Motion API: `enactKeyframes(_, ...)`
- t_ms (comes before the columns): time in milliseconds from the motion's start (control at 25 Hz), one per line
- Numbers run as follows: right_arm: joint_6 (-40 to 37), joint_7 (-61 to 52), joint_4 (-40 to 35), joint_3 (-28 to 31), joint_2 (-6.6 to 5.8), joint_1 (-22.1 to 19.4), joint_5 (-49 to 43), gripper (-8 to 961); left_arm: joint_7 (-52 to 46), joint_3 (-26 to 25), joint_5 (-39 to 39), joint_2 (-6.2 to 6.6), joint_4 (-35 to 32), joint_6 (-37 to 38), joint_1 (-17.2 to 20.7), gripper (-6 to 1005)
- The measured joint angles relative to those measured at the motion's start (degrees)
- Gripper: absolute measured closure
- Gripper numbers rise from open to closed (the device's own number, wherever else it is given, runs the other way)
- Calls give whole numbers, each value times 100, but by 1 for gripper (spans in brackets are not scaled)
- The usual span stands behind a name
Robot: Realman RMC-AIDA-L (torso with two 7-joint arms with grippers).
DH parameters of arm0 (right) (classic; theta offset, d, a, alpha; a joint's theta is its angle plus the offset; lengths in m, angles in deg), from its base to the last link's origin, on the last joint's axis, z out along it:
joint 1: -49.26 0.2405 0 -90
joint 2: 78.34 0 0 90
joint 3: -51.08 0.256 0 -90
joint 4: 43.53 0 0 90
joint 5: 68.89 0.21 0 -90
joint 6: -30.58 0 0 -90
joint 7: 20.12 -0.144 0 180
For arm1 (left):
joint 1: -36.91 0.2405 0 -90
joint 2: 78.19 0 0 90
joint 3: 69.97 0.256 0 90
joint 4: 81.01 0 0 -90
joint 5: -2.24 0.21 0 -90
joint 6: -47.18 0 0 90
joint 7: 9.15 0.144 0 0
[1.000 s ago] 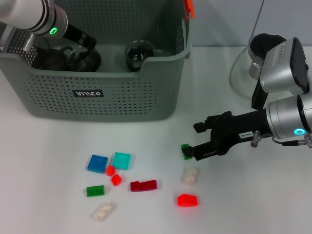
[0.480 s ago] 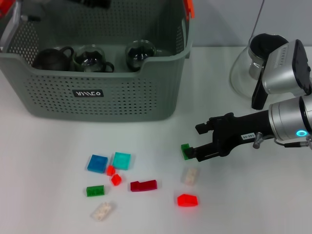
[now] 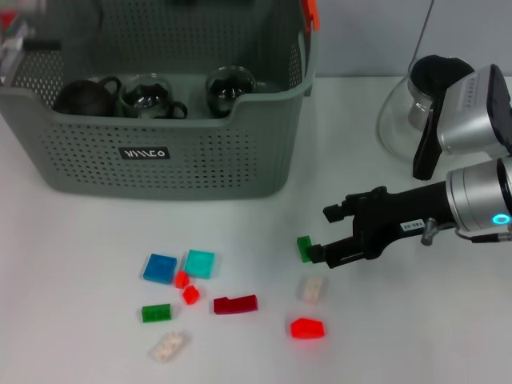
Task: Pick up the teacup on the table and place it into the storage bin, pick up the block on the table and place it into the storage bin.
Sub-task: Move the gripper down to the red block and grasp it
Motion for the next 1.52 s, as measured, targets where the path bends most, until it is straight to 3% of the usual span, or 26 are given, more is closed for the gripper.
enactKeyframes(280, -343, 46, -64, 101, 3, -5, 27, 63, 1062, 95, -4, -140, -137, 1290, 695, 164)
enactKeyframes(640, -800, 373, -75, 354, -43, 66, 32, 63, 1720, 243, 823, -284, -22, 1376, 1225, 165)
enactKeyframes(760, -970, 537, -76, 329, -59, 88, 7, 64, 2014, 313, 1295, -315, 362, 1386, 1251, 166)
enactKeyframes(1000, -1355, 958, -123, 292, -80, 108, -16, 64, 2918, 290, 1477, -402, 793, 1355, 1502, 167)
enactKeyframes(1040, -1380, 1018, -154, 270, -74, 105, -31, 64, 3378, 186, 1550, -468, 803, 1290, 1666, 167)
enactKeyframes(1320, -1316, 1122, -537, -124, 133, 91, -541, 64, 4168, -184, 1600, -610, 941, 1054, 2105, 168)
enactKeyframes(1520, -1186, 1072, -609, -669, 140, 181, -535, 65, 4225, -548, 1694, -637, 1270, 986, 2241, 167)
